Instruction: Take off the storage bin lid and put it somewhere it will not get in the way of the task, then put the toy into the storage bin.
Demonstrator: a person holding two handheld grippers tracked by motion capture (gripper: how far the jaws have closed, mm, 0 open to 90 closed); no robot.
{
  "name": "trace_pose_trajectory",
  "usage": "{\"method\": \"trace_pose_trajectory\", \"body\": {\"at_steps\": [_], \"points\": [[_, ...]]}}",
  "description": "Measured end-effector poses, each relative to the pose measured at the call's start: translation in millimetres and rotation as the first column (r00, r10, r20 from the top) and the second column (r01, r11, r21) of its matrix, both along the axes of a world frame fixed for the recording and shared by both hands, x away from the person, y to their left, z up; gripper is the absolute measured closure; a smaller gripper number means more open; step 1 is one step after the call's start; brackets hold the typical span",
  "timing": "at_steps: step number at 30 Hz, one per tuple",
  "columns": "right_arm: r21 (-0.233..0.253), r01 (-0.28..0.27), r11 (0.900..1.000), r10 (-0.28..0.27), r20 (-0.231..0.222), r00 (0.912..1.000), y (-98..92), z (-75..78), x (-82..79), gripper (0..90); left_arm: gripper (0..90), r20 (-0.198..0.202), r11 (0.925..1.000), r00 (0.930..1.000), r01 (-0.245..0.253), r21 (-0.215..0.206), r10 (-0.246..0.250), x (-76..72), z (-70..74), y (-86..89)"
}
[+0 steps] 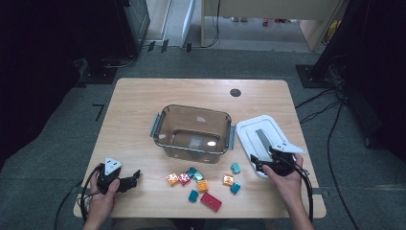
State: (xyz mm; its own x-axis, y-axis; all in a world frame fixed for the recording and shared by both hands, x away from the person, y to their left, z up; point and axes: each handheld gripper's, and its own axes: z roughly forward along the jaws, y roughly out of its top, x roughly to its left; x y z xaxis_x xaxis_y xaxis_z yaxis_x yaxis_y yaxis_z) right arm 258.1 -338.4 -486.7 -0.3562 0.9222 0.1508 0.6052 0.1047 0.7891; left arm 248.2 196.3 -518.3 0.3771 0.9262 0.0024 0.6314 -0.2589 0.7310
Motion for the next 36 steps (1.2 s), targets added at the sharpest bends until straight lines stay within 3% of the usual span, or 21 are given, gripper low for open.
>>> {"method": "trace_pose_trajectory", "body": {"at_steps": [4, 12, 18, 24, 30, 36], "points": [[-0.001, -0.03, 1.0, 0.03, -0.004, 0.9995, 4.4, -2.1, -16.6, 14.0, 13.4, 0.0, 1.0, 1.0, 0.0, 0.0, 0.0, 0.0, 0.0, 0.0], [0.016, -0.076, 0.997, 0.076, -0.002, 0.9971, 11.2, -5.2, -34.1, 15.7, 13.4, 0.0, 1.0, 1.0, 0.0, 0.0, 0.0, 0.0, 0.0, 0.0], [0.014, -0.117, 0.993, 0.117, 0.013, 0.9931, 21.4, -6.7, -43.3, 25.3, 13.4, 0.0, 1.0, 1.0, 0.0, 0.0, 0.0, 0.0, 0.0, 0.0], [0.031, -0.145, 0.989, 0.145, 0.009, 0.9894, 30.0, -13.2, -44.5, 38.1, 13.2, -0.001, 1.0, 1.0, 0.003, 0.0, -0.003, 1.6, 0.0, -1.2], [0.018, -0.106, 0.994, 0.106, 0.013, 0.9943, 41.9, -20.4, -37.5, 48.5, 13.1, -0.001, 1.0, 1.0, 0.007, 0.0, -0.007, 2.7, 0.0, -2.1], [0.001, -0.128, 0.992, 0.128, 0.006, 0.9918, 53.4, -24.1, -32.4, 54.5, 13.1, -0.001, 1.0, 1.0, 0.008, 0.0, -0.008, 2.7, 0.0, -2.1]]}}
